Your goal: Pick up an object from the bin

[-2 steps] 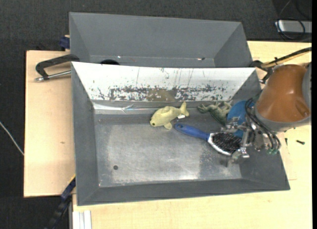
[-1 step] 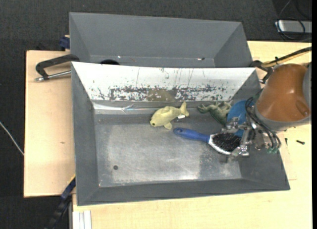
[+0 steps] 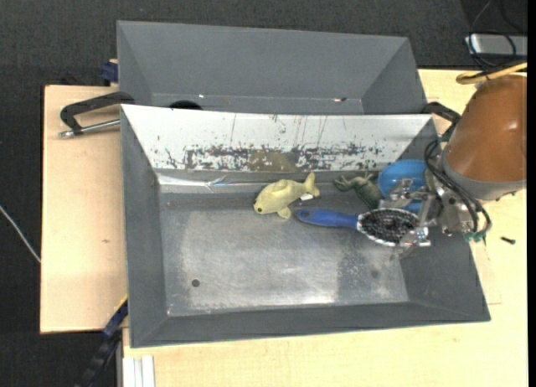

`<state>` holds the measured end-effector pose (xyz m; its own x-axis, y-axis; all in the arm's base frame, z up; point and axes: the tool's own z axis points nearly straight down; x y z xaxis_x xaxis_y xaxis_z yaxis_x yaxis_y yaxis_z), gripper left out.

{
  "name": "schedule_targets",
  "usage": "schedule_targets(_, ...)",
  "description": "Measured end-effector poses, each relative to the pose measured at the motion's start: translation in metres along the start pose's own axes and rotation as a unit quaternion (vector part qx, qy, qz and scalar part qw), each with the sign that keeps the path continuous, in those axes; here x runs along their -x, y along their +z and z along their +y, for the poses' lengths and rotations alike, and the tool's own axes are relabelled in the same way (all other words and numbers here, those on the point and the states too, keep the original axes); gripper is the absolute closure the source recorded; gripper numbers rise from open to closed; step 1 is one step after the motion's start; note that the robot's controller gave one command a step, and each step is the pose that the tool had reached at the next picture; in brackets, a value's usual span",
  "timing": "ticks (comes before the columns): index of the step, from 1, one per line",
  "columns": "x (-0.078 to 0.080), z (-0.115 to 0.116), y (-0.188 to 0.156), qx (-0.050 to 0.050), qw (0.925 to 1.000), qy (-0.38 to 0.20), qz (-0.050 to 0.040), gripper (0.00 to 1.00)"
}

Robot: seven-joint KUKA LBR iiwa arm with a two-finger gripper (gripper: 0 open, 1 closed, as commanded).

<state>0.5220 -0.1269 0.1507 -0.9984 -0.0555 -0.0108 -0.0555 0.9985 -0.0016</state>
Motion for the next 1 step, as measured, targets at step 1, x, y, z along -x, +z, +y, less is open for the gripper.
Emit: schedule_targets(1,0.0140,-0.0011,-0.0948,-0.001,1.0000,-0.003,-0.0011,1.00)
